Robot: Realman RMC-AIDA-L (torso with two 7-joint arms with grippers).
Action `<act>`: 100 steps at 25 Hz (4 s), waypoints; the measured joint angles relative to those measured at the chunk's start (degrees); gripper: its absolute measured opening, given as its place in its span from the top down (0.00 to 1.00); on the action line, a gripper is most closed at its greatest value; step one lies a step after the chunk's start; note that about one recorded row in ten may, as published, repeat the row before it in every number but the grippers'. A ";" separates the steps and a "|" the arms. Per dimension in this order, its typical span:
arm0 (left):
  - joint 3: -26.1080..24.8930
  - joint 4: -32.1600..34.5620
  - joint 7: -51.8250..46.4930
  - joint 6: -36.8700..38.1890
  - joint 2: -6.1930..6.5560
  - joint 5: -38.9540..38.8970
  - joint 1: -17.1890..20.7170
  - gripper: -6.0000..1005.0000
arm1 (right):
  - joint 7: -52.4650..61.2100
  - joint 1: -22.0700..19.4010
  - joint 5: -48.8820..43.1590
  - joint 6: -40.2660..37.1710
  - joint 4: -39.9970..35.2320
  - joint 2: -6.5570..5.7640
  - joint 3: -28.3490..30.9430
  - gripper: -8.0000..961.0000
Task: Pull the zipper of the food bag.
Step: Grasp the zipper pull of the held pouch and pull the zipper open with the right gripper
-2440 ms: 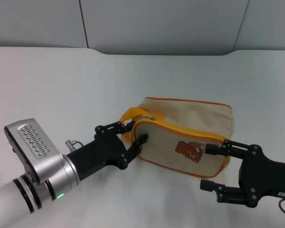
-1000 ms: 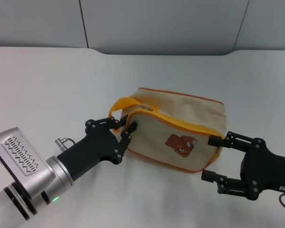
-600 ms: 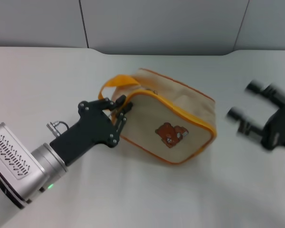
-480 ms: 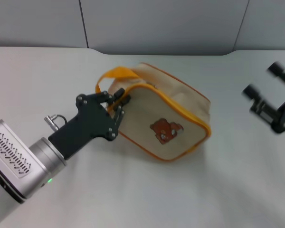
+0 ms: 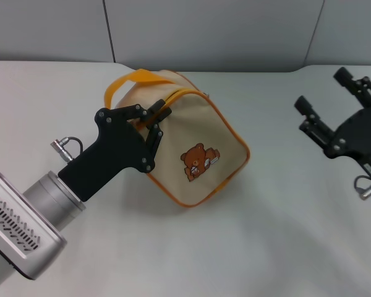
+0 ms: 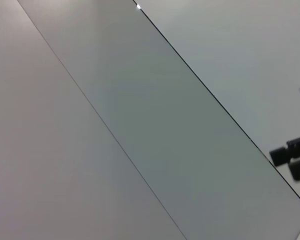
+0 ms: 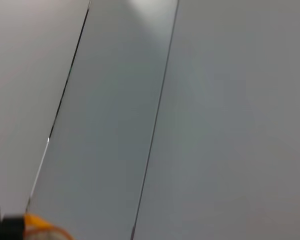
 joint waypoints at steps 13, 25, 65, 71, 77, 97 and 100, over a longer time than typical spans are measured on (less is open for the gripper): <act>0.18 0.10 0.18 -0.09 0.00 0.01 -1.00 0.94 | -15.92 7.74 -0.14 13.90 3.54 0.17 -0.31 0.21; 0.30 0.10 0.31 -0.08 -0.07 -0.01 -1.19 0.94 | -30.80 9.21 -8.38 14.14 8.83 0.17 -1.66 0.21; 0.27 -0.16 0.74 -0.37 -0.09 0.31 -2.12 0.95 | -31.42 7.27 -11.59 14.44 11.94 0.17 3.29 0.99; 0.17 0.10 0.77 -0.49 -0.08 -0.08 -2.60 0.95 | -32.28 1.63 -11.59 14.37 11.91 0.17 2.99 1.00; -0.71 0.09 0.78 -0.57 -0.08 -0.16 -3.14 0.95 | -32.52 -5.38 -11.45 14.16 10.72 0.11 3.42 0.99; -0.11 -0.58 0.78 -0.39 -0.08 0.27 -2.54 0.95 | -31.82 1.43 -13.20 16.23 10.04 0.08 17.81 0.64; -0.10 -0.66 0.78 -0.32 -0.09 0.27 -2.42 0.95 | -31.90 1.85 -16.24 16.89 10.70 0.10 16.88 0.52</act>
